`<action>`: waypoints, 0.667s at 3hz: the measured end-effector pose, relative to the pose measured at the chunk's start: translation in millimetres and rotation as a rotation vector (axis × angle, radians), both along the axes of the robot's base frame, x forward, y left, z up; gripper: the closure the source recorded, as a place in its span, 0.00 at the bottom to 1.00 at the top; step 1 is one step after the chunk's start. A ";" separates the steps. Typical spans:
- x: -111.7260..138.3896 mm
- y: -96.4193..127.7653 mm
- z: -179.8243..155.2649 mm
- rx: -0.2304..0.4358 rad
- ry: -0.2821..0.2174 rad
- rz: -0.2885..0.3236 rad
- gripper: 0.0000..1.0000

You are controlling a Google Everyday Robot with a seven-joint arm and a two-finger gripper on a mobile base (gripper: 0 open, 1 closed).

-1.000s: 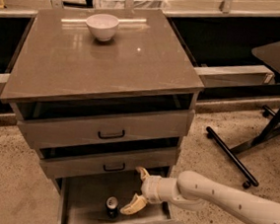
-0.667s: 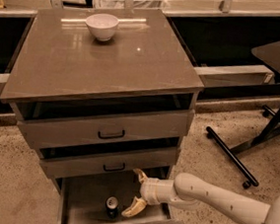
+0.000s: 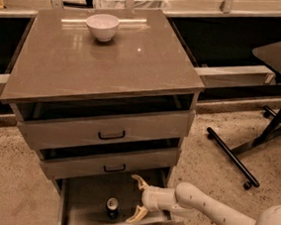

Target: Pick pepsi can from bottom drawer and place on counter

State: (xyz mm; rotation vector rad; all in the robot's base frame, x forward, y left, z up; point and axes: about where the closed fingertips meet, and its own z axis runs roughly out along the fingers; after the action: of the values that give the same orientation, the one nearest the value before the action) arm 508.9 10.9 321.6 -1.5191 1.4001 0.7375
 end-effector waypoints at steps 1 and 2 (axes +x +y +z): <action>-0.7 0.9 1.5 0.016 0.001 0.016 0.00; 9.3 8.3 -18.8 0.021 0.025 0.001 0.00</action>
Offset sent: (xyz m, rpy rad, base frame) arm 0.0190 0.0044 -0.0312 0.0335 0.0251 -0.0173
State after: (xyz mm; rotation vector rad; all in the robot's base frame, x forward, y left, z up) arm 518.2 19.2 302.8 -1.4986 1.4063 0.7718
